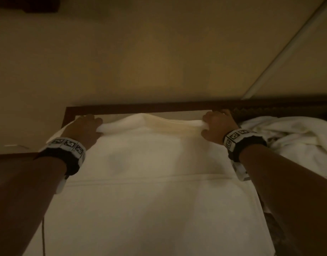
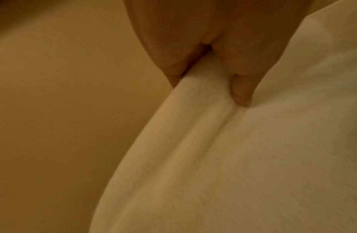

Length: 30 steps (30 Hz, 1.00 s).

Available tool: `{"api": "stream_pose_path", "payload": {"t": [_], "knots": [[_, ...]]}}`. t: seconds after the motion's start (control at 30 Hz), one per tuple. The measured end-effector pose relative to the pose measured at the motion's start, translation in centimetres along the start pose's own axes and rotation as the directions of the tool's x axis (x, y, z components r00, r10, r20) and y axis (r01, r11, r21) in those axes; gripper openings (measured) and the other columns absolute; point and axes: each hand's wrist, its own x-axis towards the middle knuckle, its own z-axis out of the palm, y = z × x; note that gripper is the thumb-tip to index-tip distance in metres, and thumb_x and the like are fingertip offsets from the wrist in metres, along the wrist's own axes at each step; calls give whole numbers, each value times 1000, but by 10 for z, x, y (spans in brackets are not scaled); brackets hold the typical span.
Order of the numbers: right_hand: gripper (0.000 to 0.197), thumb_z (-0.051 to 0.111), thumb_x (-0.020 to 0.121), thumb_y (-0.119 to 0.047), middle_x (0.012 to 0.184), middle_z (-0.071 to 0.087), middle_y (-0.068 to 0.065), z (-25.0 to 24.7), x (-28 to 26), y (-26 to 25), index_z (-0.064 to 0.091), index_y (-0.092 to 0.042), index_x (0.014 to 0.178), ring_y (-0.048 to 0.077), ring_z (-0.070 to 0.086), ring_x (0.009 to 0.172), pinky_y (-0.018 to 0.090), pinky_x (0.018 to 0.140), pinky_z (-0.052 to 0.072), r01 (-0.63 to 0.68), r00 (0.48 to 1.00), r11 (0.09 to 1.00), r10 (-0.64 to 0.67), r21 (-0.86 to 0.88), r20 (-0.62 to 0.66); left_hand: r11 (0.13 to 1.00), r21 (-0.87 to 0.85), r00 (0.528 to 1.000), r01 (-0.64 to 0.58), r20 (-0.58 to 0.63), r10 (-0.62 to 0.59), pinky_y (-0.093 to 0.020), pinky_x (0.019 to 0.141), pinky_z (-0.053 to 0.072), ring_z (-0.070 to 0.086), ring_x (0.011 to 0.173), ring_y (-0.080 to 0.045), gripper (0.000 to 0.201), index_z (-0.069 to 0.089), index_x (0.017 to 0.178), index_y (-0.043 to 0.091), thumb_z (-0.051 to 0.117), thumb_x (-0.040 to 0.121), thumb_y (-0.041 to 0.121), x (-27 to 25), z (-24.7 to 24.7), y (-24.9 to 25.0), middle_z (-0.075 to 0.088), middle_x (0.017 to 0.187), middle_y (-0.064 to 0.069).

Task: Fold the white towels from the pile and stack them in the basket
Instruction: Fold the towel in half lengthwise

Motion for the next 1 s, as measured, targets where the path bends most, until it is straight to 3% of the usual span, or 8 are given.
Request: {"api": "stream_pose_path", "payload": {"t": [0.07, 0.17, 0.33, 0.5, 0.63, 0.77, 0.87, 1.0], "knots": [[38, 55, 84, -42, 103, 66, 5, -11, -14, -3, 57, -19, 114, 25, 59, 100, 39, 108, 23, -10, 1000, 1000, 11, 23, -29, 999, -48, 999, -22, -24, 21, -45, 81, 47, 58, 93, -37, 26, 59, 105, 10, 70, 87, 24, -17, -11, -5, 56, 102, -13], [33, 52, 87, -44, 90, 62, 3, -23, -45, -11, 53, -20, 111, 27, 60, 93, 40, 103, 25, -27, 1000, 1000, 27, 12, -13, 996, -68, 994, -63, -95, 56, -44, 72, 51, 60, 83, -35, 23, 60, 101, 13, 71, 85, 25, -49, -20, -11, 59, 95, -10], [21, 49, 87, -41, 98, 62, -1, -33, -120, -28, 51, -23, 98, 24, 58, 91, 42, 95, 28, -79, 992, 997, 77, -12, -99, 975, 52, 962, -217, -161, 222, -28, 56, 36, 59, 59, -30, 24, 63, 81, 16, 80, 71, 29, -126, -28, -7, 61, 73, -6], [22, 51, 87, -39, 99, 62, 0, -26, -206, -54, 56, -21, 99, 23, 56, 94, 45, 101, 29, -119, 970, 993, 118, 8, -214, 957, 170, 945, -236, -190, 267, -41, 66, 43, 58, 57, -26, 27, 59, 74, 23, 47, 72, 47, -211, -22, -3, 58, 65, 1], [27, 47, 86, -43, 103, 60, -1, 2, -266, -71, 54, -23, 103, 22, 55, 98, 44, 96, 33, -114, 974, 993, 108, -18, -197, 955, 194, 952, -223, -167, 256, -46, 71, 44, 60, 64, -26, 39, 64, 83, 21, 41, 74, 50, -275, 5, 1, 61, 74, -1], [29, 43, 88, -42, 110, 55, -2, 47, -314, -87, 49, -26, 111, 20, 52, 103, 44, 94, 34, -104, 994, 988, 100, -113, -35, 965, 176, 980, -192, -23, 199, -47, 79, 44, 61, 80, -23, 42, 66, 98, 25, 43, 77, 53, -322, 49, 10, 64, 92, 1], [39, 50, 86, -31, 121, 51, -1, 73, -335, -99, 43, -26, 124, 22, 50, 111, 46, 99, 31, -130, 976, 979, 154, -156, 151, 943, 283, 981, -178, 121, 149, -43, 97, 33, 54, 110, -20, 45, 48, 127, 31, 45, 88, 54, -338, 76, 25, 55, 122, 3], [51, 56, 84, -25, 131, 45, 2, 85, -341, -111, 40, -26, 133, 25, 45, 117, 44, 101, 34, -123, 984, 982, 139, -141, 112, 953, 263, 986, -152, 109, 127, -40, 105, 33, 42, 128, -23, 64, 25, 150, 31, 45, 92, 50, -335, 95, 40, 37, 147, -1]]}}
